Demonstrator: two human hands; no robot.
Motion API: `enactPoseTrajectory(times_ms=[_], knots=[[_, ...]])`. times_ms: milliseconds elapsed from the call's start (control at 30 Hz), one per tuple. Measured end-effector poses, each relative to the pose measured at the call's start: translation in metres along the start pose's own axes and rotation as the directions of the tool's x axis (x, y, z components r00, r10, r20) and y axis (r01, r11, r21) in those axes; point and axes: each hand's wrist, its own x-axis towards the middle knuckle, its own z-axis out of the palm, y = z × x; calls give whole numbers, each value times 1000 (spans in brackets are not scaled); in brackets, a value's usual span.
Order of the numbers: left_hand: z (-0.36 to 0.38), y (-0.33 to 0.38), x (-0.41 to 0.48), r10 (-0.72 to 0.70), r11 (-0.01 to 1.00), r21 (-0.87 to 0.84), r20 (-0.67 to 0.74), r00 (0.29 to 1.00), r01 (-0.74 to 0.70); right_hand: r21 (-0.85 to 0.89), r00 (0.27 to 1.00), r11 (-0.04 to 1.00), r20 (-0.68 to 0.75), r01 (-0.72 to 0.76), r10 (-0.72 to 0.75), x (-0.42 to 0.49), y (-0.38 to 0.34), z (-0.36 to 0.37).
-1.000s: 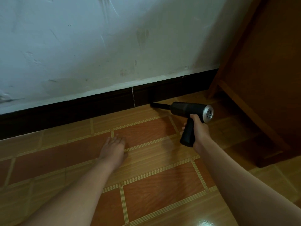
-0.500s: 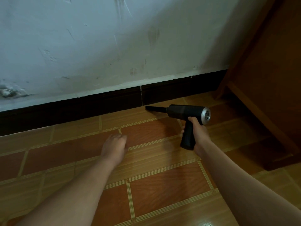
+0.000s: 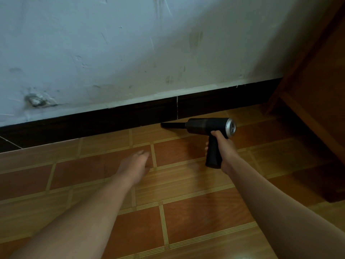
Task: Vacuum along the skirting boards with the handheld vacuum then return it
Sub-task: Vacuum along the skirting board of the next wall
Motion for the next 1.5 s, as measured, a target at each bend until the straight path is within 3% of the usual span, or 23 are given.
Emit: enactPoseTrajectory(times_ms=[133,400,533,833,1000,1133,1300,1500], knots=[[-14,-30,-13,-46,999,14,6,999,45,-42,998,999,68,8,-5,-4,-1,23],[-41,-103,-63,-51,967,250,49,997,37,-107,985,994,171,-7,26,-28,7,80],[-45,-146,-85,-82,939,341,137,987,30,-197,981,979,196,51,-12,-42,7,107],[-46,-226,-84,-157,973,193,144,977,128,-193,988,981,156,31,-1,-77,32,166],[-28,-242,-68,-104,989,128,233,967,75,-99,992,995,121,-24,36,-85,57,200],[-12,-250,-54,-13,998,62,202,979,0,-60,992,997,112,-52,59,-88,70,226],[0,-261,-50,82,996,21,152,985,-86,-149,994,988,98,-42,57,-91,80,248],[-2,-281,-57,68,996,-63,116,991,-61,-234,993,971,94,-43,67,-91,77,279]])
